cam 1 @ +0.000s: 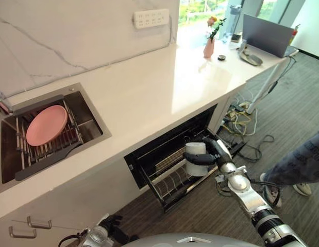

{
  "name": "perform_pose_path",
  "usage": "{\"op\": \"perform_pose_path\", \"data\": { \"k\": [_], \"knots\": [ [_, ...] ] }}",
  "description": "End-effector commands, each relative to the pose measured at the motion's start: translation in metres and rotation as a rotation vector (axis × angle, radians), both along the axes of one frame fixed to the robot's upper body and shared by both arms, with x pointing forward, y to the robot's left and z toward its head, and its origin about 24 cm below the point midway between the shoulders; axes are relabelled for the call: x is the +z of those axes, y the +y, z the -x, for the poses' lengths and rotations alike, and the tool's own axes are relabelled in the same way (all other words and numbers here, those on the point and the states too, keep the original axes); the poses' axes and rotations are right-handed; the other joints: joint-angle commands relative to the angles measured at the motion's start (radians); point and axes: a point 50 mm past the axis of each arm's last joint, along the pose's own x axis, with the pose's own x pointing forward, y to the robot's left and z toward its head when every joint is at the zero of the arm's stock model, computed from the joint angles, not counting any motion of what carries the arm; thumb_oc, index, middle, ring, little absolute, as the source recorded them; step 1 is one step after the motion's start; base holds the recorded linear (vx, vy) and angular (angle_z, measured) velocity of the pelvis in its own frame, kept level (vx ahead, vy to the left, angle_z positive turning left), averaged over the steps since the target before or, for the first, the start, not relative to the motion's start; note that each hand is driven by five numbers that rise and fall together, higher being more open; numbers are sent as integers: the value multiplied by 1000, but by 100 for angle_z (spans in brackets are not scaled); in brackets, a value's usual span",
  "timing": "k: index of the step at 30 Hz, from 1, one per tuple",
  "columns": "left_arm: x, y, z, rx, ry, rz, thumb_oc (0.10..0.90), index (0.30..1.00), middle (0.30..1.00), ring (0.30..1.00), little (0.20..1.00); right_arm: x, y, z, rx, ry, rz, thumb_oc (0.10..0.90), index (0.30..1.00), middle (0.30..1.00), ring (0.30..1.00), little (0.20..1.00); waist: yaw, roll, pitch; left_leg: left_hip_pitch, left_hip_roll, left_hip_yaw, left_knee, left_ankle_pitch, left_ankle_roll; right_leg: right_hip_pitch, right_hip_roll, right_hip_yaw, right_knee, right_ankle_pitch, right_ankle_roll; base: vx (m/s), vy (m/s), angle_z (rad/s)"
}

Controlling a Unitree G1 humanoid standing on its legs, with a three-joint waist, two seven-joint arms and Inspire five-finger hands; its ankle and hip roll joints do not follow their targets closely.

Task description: Place the dishes in the dishwasher.

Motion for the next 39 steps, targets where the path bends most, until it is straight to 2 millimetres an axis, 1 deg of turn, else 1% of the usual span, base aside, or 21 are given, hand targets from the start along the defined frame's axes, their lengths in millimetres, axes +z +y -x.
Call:
{"op": "perform_pose_path", "data": {
  "k": [1,3,6,7,8,10,11,13,14,17,19,20,21,22,26,28,30,31,33,37,39],
  "knots": [
    [-2,12,13,88,35,-114,800,900,900,900,900,51,-1,-49,7,-253,90,400,300,300,300,300,51,6,38,110,42,34,27,-98,-36,-88,1,36,96,-21,41,-10,-19,11],
    [-5,10,22,160,57,-135,800,900,900,900,900,40,-5,-52,6,-210,193,400,300,300,300,300,67,-3,51,90,44,15,24,-90,-38,-96,1,22,95,-20,41,-20,-27,14],
    [-8,5,33,209,89,-122,800,900,900,900,900,32,-9,-53,5,-163,231,400,300,300,300,300,77,-8,59,67,46,3,23,-82,-40,-110,2,11,93,-18,42,-5,-10,28],
    [-10,-1,38,250,104,-92,800,900,900,900,900,22,-5,-54,22,-112,254,400,300,300,300,300,97,-19,81,27,54,-6,16,-61,-45,-138,11,-4,84,-12,42,-9,-8,27],
    [-10,-1,37,250,104,-92,800,900,900,900,900,22,-5,-54,22,-112,254,400,300,300,300,300,96,-19,80,25,54,-7,16,-61,-45,-139,11,-5,84,-12,42,-43,-12,19],
    [-8,-4,21,204,58,-87,800,900,900,900,900,19,0,-56,-10,-88,177,400,300,300,300,300,106,-26,104,-24,64,-23,12,-38,-51,-181,21,-15,86,-4,38,-72,-15,11],
    [-8,-4,21,204,58,-87,800,900,900,900,900,19,0,-56,-10,-88,177,400,300,300,300,300,106,-26,104,-24,64,-23,12,-38,-51,-181,21,-15,86,-4,38,-78,-12,18],
    [-9,-11,17,87,71,-90,800,900,900,900,900,20,3,-63,-14,-77,179,400,300,300,300,300,114,-27,118,-62,72,-35,4,-19,-60,-220,30,-22,89,1,36,-68,4,27],
    [-11,-14,19,31,92,-89,800,900,900,900,900,22,7,-67,-2,-81,180,400,300,300,300,300,123,-28,129,-83,79,-44,4,-13,-66,-235,34,-31,89,2,34,-53,2,33],
    [-10,-14,18,22,89,-90,800,900,900,900,900,21,21,-70,27,-77,156,400,300,300,300,300,145,-30,153,-130,91,-77,4,4,-78,-259,41,-54,89,0,29,-34,-24,28],
    [-10,-16,15,19,81,-86,800,900,900,900,900,17,40,-70,76,-53,150,400,300,300,300,300,162,-32,171,-157,92,-106,4,12,-83,-263,40,-72,87,-1,26,-24,-25,38],
    [-10,-16,15,24,79,-85,800,900,900,900,900,14,46,-69,97,-40,145,419,328,328,328,328,169,-33,174,-161,93,-112,4,13,-84,-262,39,-78,86,-2,26,-3,-8,44],
    [-10,-17,15,29,82,-81,800,900,900,900,900,10,51,-67,110,-25,142,657,686,686,686,686,171,-33,175,-162,93,-117,4,14,-84,-260,39,-80,85,-3,25,13,8,26],
    [-11,-18,15,40,82,-75,800,900,900,900,900,3,55,-62,116,10,143,800,900,900,900,900,173,-31,175,-162,92,-121,4,14,-84,-256,38,-83,84,-4,24,17,19,14],
    [-12,-21,20,44,96,-57,800,900,900,900,900,-10,65,-51,139,66,155,800,900,900,900,900,173,-35,175,-160,89,-122,4,12,-83,-248,36,-85,80,-5,24,0,14,9],
    [-16,-21,49,-36,201,-56,800,900,900,900,900,-17,63,-46,133,96,163,800,900,900,900,900,174,-35,169,-152,84,-119,4,5,-81,-240,33,-81,77,-5,23,-10,16,0],
    [-16,-19,56,-39,227,-59,800,900,900,900,900,-17,61,-45,132,95,168,800,900,900,900,900,173,-35,168,-147,83,-115,4,2,-80,-237,32,-79,77,-5,23,-11,21,-5],
    [-14,-9,61,-15,237,-83,800,900,900,900,900,-13,53,-45,131,59,184,800,900,900,900,900,167,-36,162,-135,81,-107,4,-4,-79,-228,30,-76,75,-5,24,9,20,-6],
    [-13,-1,65,33,240,-98,800,900,900,900,900,-1,39,-46,120,-17,198,800,900,900,900,900,156,-39,153,-116,79,-96,4,-11,-76,-218,27,-71,73,-2,27,4,12,-2],
    [-9,13,58,146,191,-126,800,900,900,900,900,27,2,-37,31,-172,162,800,900,900,900,900,117,-41,129,-69,73,-68,4,-29,-70,-189,19,-64,69,1,35,32,5,-12],
    [-8,15,53,222,157,-120,800,900,900,900,900,44,-16,-26,-18,-263,113,800,900,900,900,900,97,-39,115,-41,70,-53,4,-39,-66,-171,14,-62,69,0,40,40,0,-23]
  ]
}}
